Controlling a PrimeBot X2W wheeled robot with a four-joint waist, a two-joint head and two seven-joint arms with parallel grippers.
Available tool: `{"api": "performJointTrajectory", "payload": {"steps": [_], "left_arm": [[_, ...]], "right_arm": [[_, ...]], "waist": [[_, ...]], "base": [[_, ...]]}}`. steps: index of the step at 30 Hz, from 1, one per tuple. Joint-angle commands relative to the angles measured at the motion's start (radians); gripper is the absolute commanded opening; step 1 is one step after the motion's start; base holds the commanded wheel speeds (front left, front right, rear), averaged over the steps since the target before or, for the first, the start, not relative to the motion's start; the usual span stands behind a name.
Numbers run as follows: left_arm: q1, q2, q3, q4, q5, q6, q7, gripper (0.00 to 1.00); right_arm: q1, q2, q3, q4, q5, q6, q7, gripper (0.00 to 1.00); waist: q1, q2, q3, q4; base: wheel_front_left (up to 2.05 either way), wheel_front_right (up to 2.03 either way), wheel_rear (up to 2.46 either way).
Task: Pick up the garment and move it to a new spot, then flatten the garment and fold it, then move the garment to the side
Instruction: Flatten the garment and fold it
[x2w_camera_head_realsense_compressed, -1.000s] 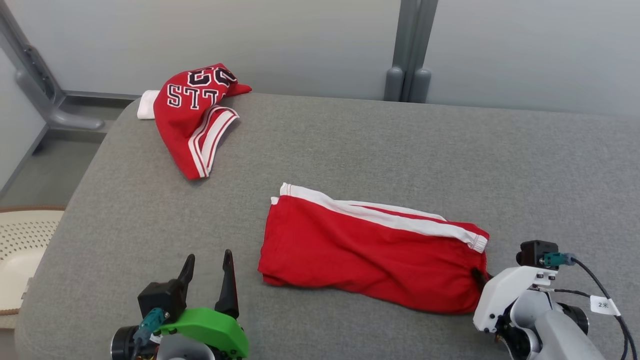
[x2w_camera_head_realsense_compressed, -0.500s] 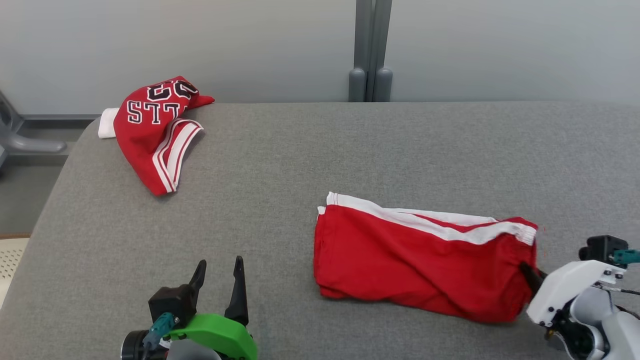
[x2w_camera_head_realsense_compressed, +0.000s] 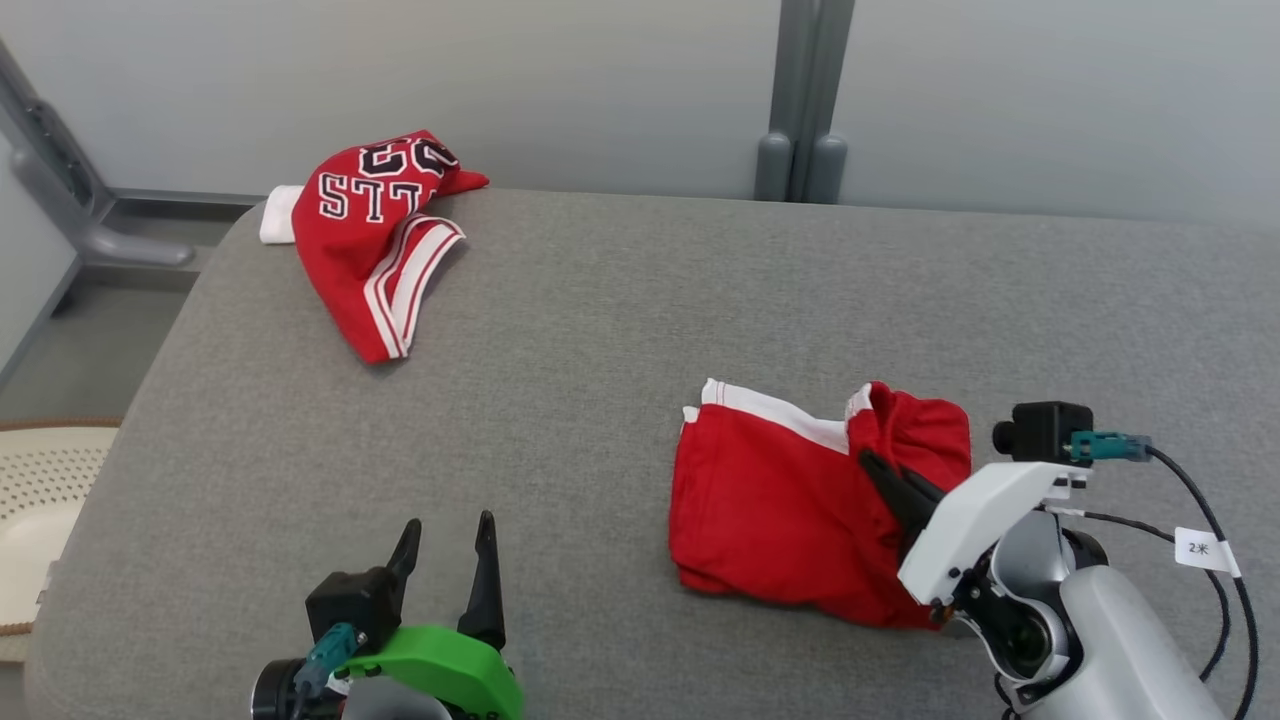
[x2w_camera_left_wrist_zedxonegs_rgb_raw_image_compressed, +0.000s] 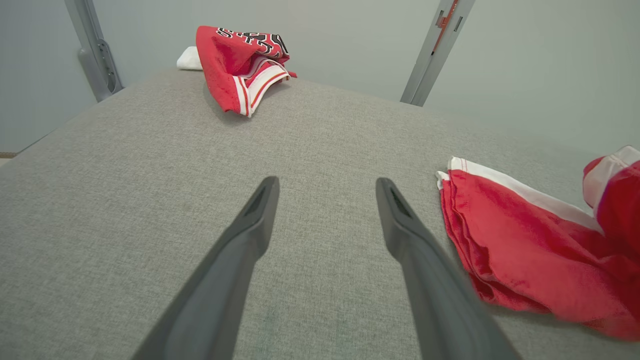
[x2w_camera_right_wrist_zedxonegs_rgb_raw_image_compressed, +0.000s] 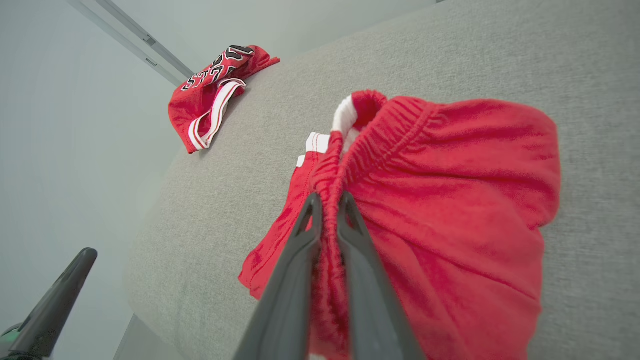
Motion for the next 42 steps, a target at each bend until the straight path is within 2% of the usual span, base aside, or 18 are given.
{"api": "performJointTrajectory", "payload": {"steps": [1, 10, 16, 18, 19, 27, 31, 34, 36, 42], "left_arm": [[-0.016, 0.002, 0.003, 0.0, -0.002, 0.0, -0.005, 1.0], [-0.027, -0.015, 0.005, 0.006, -0.015, -0.007, -0.018, 1.0], [-0.037, -0.026, 0.009, 0.017, -0.02, -0.012, -0.028, 1.0], [-0.04, -0.029, 0.011, 0.022, -0.021, -0.014, -0.031, 1.0], [-0.042, -0.031, 0.012, 0.024, -0.023, -0.015, -0.034, 1.0], [-0.053, -0.03, 0.013, 0.042, -0.02, -0.026, -0.042, 1.0], [-0.067, -0.024, 0.014, 0.045, -0.013, -0.027, -0.043, 1.0], [-0.081, -0.023, 0.016, 0.04, -0.008, -0.028, -0.046, 1.0], [-0.09, -0.024, 0.021, 0.038, -0.005, -0.024, -0.047, 1.0], [-0.123, -0.032, 0.024, 0.026, 0.011, -0.026, -0.054, 1.0]], "right_arm": [[-0.019, 0.012, 0.008, 0.016, -0.005, 0.0, -0.011, 0.0], [-0.124, 0.053, 0.082, 0.164, -0.043, 0.0, -0.079, 0.0], [-0.185, 0.056, 0.143, 0.281, -0.084, 0.0, -0.112, 0.0], [-0.207, 0.056, 0.163, 0.32, -0.112, 0.0, -0.134, 0.45], [-0.213, 0.058, 0.184, 0.334, -0.111, 0.0, -0.146, 1.0], [-0.239, 0.056, 0.306, 0.334, -0.076, 0.0, -0.22, 1.0], [-0.248, 0.056, 0.314, 0.305, -0.077, 0.0, -0.257, 1.0], [-0.255, 0.056, 0.284, 0.292, -0.125, 0.0, -0.306, 1.0], [-0.255, 0.043, 0.246, 0.291, -0.21, 0.0, -0.354, 1.0], [-0.191, 0.05, 0.069, 0.254, -0.397, 0.0, -0.471, 1.0]], "waist": [[0.0, 0.0, 0.007, 0.037], [0.0, 0.0, 0.036, 0.11], [0.0, 0.0, 0.056, 0.125], [0.0, 0.0, 0.062, 0.125], [0.0, 0.0, 0.064, 0.125], [0.0, 0.0, 0.059, 0.089], [0.0, 0.0, 0.05, 0.059], [0.0, 0.0, 0.041, 0.034], [0.0, 0.0, 0.031, 0.012], [0.0, 0.0, 0.004, -0.05]], "base": [[0.0, 0.0, 0.0], [0.0, 0.0, 0.0], [0.0, 0.0, 0.0], [0.0, 0.0, 0.0], [0.0, 0.0, 0.0], [0.0, 0.0, 0.0], [0.0, 0.0, 0.0], [0.0, 0.0, 0.0], [0.0, 0.0, 0.0], [0.0, 0.0, 0.0]]}}
